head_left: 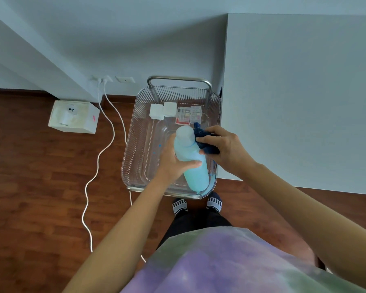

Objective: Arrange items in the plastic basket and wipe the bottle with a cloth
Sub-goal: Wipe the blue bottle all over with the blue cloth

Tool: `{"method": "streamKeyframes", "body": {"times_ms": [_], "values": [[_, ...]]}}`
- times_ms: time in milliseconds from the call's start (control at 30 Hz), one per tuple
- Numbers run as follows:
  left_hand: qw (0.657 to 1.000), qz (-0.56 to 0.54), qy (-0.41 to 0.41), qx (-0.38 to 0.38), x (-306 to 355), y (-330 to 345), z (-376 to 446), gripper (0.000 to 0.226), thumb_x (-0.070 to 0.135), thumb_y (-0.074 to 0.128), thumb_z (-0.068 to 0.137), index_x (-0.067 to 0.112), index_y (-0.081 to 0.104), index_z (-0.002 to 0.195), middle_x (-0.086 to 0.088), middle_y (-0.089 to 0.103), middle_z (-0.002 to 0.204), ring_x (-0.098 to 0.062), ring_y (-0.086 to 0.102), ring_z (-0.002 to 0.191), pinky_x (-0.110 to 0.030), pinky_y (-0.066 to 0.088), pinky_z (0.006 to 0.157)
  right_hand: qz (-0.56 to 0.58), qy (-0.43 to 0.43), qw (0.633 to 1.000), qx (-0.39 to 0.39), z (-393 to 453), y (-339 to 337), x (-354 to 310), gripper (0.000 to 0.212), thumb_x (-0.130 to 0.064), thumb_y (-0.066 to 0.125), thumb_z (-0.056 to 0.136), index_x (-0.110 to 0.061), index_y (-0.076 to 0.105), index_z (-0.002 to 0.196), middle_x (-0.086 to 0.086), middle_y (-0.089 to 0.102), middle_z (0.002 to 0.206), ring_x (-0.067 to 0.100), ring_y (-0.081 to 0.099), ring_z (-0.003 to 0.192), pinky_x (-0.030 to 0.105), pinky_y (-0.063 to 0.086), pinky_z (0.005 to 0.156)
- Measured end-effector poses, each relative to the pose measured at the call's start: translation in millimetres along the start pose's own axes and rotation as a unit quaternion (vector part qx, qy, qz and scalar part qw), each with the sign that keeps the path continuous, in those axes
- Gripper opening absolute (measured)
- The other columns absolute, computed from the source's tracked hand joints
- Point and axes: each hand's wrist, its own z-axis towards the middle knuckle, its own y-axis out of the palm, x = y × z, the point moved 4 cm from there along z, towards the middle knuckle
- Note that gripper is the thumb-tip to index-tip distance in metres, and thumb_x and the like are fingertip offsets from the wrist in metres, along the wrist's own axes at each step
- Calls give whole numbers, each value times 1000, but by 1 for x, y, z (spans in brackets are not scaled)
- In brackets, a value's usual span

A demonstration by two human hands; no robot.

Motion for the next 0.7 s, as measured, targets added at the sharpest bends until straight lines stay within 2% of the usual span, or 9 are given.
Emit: {"method": "streamKeyframes", "body": {"times_ms": [67, 167, 233, 300, 400, 467, 500, 600, 700], "values": [[1000, 2, 2, 19, 1, -1, 2, 81, 5, 92, 60, 9, 49, 129, -11, 63, 121, -24, 62, 112, -45, 54, 94, 5, 5, 1000, 6, -1, 4, -3, 31, 1, 78, 73, 3, 72, 104, 26, 63, 108, 38, 65, 91, 29, 47, 86], [994, 22, -4, 107, 1, 10, -9, 76, 14, 93, 59, 17, 48, 121, 2, 64, 110, 3, 61, 96, -13, 49, 81, 6, 2, 1000, 10, -3, 7, -7, 30, 1, 77, 75, 5, 72, 104, 27, 62, 106, 38, 66, 91, 30, 48, 86], [986, 28, 1, 166, 3, 19, -18, 78, 17, 92, 60, 15, 46, 123, 8, 59, 107, 6, 57, 88, -1, 42, 75, 1, -5, 1000, 5, -2, 8, -8, 29, 2, 77, 75, 5, 72, 103, 27, 63, 106, 39, 65, 91, 33, 49, 85], [984, 33, 10, 173, 4, 23, -20, 81, 17, 90, 63, 10, 42, 127, 4, 56, 113, -2, 55, 96, -6, 44, 80, 0, -4, 1000, 3, -2, 5, -6, 29, 2, 77, 74, 5, 72, 103, 26, 63, 106, 38, 65, 91, 34, 50, 85], [998, 22, 24, 48, 6, 14, -10, 87, 5, 87, 67, 5, 36, 138, -11, 51, 132, -21, 53, 120, -33, 47, 100, 4, 9, 1000, -1, -2, -2, 2, 31, -2, 78, 74, 2, 72, 105, 24, 63, 108, 36, 66, 92, 29, 48, 86], [1000, 13, 18, -20, 5, 2, -1, 92, 4, 89, 66, 9, 38, 142, -10, 54, 135, -22, 53, 125, -37, 48, 101, 11, 16, 1000, 0, -2, -1, 3, 33, -3, 79, 74, 2, 72, 106, 23, 63, 109, 35, 66, 92, 30, 49, 87], [999, 17, 16, -24, 5, -2, 1, 91, 7, 91, 64, 11, 42, 140, -7, 56, 132, -20, 55, 122, -37, 49, 99, 16, 19, 1000, 4, -2, 1, 3, 33, -3, 79, 74, 3, 72, 106, 24, 63, 108, 36, 66, 91, 32, 51, 86], [997, 70, 23, 30, 10, -1, -1, 86, 19, 94, 60, 11, 49, 133, -7, 59, 125, -23, 56, 116, -42, 49, 96, 22, 29, 999, 15, -5, 8, 0, 34, -2, 78, 74, 4, 71, 107, 26, 61, 109, 38, 66, 92, 34, 51, 87], [981, 131, 17, 140, 10, 6, -10, 78, 24, 91, 61, 8, 51, 126, -5, 56, 114, -24, 51, 107, -43, 49, 89, 25, 26, 999, 7, -9, 15, -5, 37, -4, 79, 75, 2, 70, 110, 24, 59, 112, 34, 65, 94, 28, 47, 89]]}}
